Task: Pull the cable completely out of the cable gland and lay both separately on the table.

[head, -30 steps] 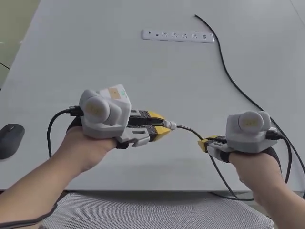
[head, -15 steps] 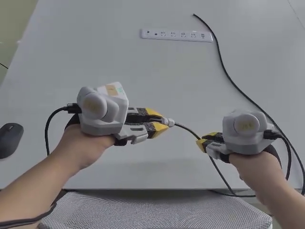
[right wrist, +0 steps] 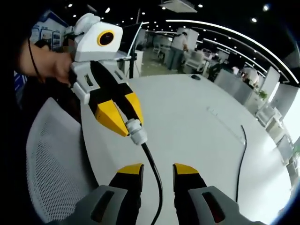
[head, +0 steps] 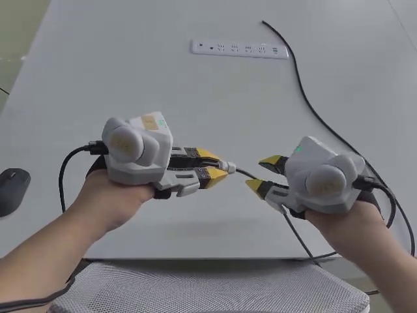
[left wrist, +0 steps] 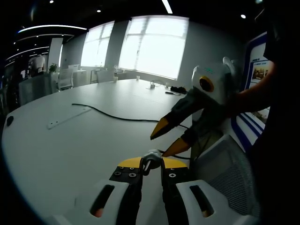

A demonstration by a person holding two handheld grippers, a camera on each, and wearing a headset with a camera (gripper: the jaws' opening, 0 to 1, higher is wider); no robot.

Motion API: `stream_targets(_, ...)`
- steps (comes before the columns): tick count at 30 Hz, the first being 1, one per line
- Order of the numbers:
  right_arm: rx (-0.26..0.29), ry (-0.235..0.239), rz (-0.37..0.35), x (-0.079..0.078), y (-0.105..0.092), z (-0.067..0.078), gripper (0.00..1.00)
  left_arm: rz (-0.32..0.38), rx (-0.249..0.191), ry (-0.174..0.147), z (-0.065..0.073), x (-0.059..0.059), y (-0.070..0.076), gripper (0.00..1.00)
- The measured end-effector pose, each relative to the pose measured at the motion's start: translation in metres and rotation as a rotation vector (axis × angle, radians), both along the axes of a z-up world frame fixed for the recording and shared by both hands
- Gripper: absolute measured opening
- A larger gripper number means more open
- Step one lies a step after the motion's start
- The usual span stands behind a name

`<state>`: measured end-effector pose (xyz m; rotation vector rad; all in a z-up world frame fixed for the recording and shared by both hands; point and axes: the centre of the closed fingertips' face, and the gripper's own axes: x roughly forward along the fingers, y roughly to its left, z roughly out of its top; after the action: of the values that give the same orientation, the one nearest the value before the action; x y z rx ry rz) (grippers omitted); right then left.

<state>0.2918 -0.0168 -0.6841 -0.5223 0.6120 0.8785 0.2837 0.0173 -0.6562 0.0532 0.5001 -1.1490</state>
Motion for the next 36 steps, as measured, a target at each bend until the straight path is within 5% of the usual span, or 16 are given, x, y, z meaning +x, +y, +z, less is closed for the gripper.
stream_targets(9, -0.034, -0.081, 0.100, -0.001, 0.019, 0.008, 0.13, 0.002, -0.004, 0.002, 0.001, -0.001, 0.000, 0.15)
stream_targets(23, -0.038, -0.073, 0.143, -0.005, 0.025, 0.004, 0.01, 0.006, -0.014, 0.010, 0.001, -0.002, 0.001, 0.15)
stream_targets(36, -0.034, -0.075, 0.131, -0.005, 0.023, 0.002, 0.00, 0.008, -0.014, 0.010, -0.001, -0.001, 0.001, 0.15)
